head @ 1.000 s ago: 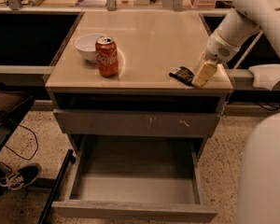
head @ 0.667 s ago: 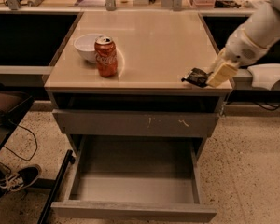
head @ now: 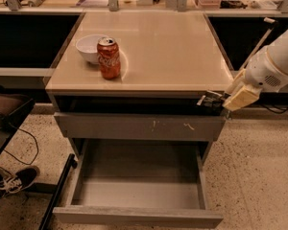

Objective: Place rxbar chocolate into middle drawer

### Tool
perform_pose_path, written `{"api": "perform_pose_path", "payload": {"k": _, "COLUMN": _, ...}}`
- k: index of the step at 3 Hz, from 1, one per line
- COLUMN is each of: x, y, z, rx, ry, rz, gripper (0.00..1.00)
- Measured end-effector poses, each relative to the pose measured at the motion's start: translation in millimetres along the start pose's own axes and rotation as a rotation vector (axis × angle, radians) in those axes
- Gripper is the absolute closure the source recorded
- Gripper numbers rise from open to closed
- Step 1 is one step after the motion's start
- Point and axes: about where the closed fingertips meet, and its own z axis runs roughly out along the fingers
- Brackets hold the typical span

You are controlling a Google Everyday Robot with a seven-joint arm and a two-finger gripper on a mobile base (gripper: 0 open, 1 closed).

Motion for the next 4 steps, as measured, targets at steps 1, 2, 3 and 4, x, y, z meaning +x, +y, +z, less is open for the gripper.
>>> {"api": "perform_pose_path", "payload": {"k": 1, "x": 3, "y": 7, "z": 3, "rx": 0.0, "ry": -0.002, "rz": 0.014, "gripper": 1.0}}
{"api": "perform_pose_path", "payload": {"k": 2, "x": 15, "y": 46, "z": 6, "rx": -0.028, "ry": -0.001, "rz": 0.038, "gripper": 1.0}}
{"api": "perform_pose_path", "payload": {"k": 3, "x": 33, "y": 96, "z": 23, "rx": -0.11, "ry": -0.031, "rz": 0.05, "gripper": 1.0}}
{"api": "perform_pose_path", "payload": {"k": 4, "x": 27, "y": 120, "z": 41, "rx": -0.17, "ry": -0.102, "rz": 0.027, "gripper": 1.0}}
